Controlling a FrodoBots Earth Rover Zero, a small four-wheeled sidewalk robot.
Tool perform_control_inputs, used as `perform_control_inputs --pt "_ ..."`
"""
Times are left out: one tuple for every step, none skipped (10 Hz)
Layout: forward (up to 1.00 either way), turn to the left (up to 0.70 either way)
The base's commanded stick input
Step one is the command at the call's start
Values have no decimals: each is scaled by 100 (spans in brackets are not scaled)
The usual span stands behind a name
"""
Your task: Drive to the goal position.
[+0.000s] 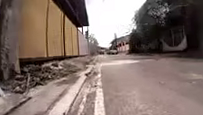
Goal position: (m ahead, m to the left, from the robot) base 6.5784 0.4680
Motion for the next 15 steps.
perform_control_inputs --pt "70 0" --pt "70 0" --pt "70 0" --pt "70 0" --pt "70 0" --pt "70 0" --pt "70 0" --pt "70 0" --pt "70 0" --pt "70 0" --pt "70 -25" --pt "70 -19" --pt "70 -8" --pt "70 -4" --pt "70 0"
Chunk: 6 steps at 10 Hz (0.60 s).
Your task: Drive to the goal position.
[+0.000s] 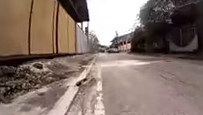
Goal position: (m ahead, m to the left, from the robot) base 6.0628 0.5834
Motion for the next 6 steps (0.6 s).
perform_control_inputs --pt "70 0" --pt "70 0" --pt "70 0" --pt "70 0" --pt "70 0" --pt "70 0"
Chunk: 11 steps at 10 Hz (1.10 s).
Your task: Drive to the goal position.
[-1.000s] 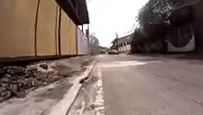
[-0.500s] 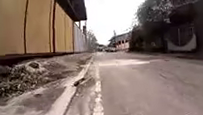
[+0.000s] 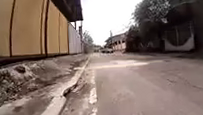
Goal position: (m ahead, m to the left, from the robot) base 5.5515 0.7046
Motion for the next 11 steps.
perform_control_inputs --pt "70 0" --pt "70 1" --pt "70 11" --pt "70 28" --pt "70 35" --pt "70 0" --pt "70 0" --pt "70 0" --pt "70 0" --pt "70 0" --pt "70 0"
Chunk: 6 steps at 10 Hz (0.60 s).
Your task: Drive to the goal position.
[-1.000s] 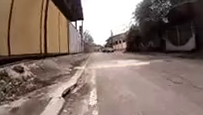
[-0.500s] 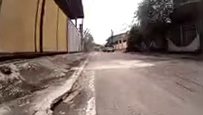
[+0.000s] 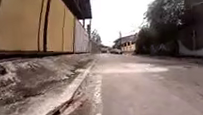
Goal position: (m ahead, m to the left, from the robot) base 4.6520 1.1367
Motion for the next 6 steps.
perform_control_inputs --pt "70 0" --pt "70 0" --pt "70 -1" --pt "70 -32" --pt "70 -35" --pt "70 -35"
